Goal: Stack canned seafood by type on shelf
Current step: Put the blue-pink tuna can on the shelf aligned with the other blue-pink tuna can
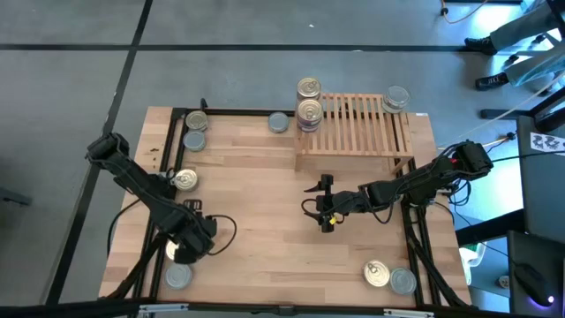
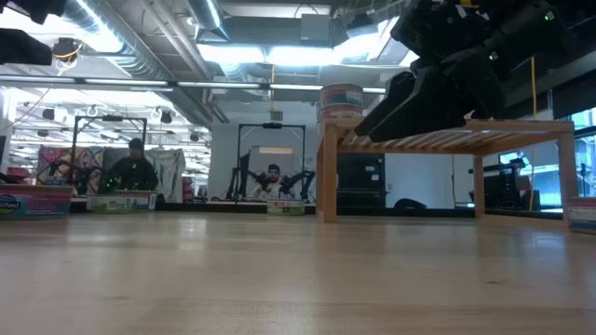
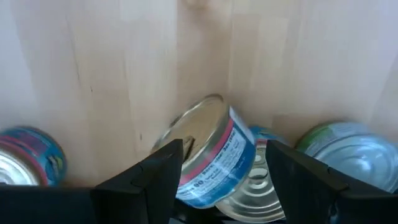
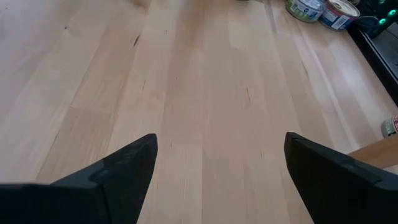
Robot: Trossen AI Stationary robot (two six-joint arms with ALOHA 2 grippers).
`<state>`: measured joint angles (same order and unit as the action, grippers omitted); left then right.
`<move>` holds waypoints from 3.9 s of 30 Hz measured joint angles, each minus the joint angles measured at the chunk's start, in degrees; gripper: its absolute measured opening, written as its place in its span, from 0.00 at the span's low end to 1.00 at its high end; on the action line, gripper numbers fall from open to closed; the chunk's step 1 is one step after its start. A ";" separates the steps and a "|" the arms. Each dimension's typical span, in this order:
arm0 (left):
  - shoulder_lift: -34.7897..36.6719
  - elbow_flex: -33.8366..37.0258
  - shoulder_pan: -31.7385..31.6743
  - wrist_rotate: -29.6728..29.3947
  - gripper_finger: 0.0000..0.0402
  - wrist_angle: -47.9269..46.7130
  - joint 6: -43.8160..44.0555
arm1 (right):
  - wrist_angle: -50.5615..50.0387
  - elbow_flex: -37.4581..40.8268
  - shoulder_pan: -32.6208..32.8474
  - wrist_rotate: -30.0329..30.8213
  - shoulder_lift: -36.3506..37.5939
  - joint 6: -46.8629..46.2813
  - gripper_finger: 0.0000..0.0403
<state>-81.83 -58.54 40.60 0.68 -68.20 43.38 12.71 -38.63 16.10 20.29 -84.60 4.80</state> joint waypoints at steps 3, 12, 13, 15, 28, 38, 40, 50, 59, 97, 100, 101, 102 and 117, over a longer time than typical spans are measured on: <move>-1.04 0.02 0.19 -1.22 0.57 -0.40 -1.90 | -0.01 0.00 0.01 0.00 0.00 0.04 0.85; -7.29 0.02 0.79 2.64 0.57 -0.29 -7.71 | -0.03 0.00 0.01 0.00 0.00 0.04 0.85; -7.78 0.02 0.79 2.93 0.57 -0.32 -8.12 | -0.04 0.00 0.00 0.00 0.00 0.04 0.85; -8.76 0.02 0.79 3.09 0.57 -0.29 -9.34 | -0.04 0.00 0.01 0.00 0.00 0.04 0.85; -13.67 0.02 0.79 3.37 0.50 -1.29 -13.93 | -0.02 0.00 0.01 0.00 0.00 0.02 0.85; -13.91 -0.31 -0.84 5.74 0.37 -4.68 -13.90 | 0.11 0.00 0.02 -0.01 0.00 0.02 0.85; -13.91 -0.31 -1.77 5.78 0.40 -4.66 -13.05 | 0.27 0.00 0.00 0.00 0.00 0.02 0.85; -13.89 -0.33 -4.03 6.38 0.57 -3.74 -14.45 | 0.33 0.00 0.00 -0.02 0.00 0.02 0.85; -11.92 -0.35 -1.19 6.41 0.60 -7.40 -10.48 | -0.35 -0.02 0.00 -0.02 0.00 0.02 0.85; -7.33 0.09 9.40 2.77 0.44 -18.38 29.98 | -0.13 -0.02 0.02 -0.02 -0.04 -0.02 0.85; -7.29 1.18 9.40 5.61 0.43 -17.49 34.96 | -0.16 -0.02 -0.01 -0.04 -0.04 -0.02 0.85; -7.29 1.76 9.44 6.28 0.42 -17.36 36.74 | -0.17 -0.02 0.01 -0.04 -0.04 -0.02 0.85; -7.29 2.45 9.59 6.68 0.42 -16.97 38.53 | -0.17 -0.02 0.00 -0.04 -0.04 -0.02 0.85; -7.33 10.14 10.05 8.75 0.42 -5.03 47.10 | -0.20 -0.02 0.01 -0.61 -0.04 -0.04 0.85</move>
<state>-89.17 -48.40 50.65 9.43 -73.23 90.48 12.51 -38.65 16.12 19.68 -84.64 4.75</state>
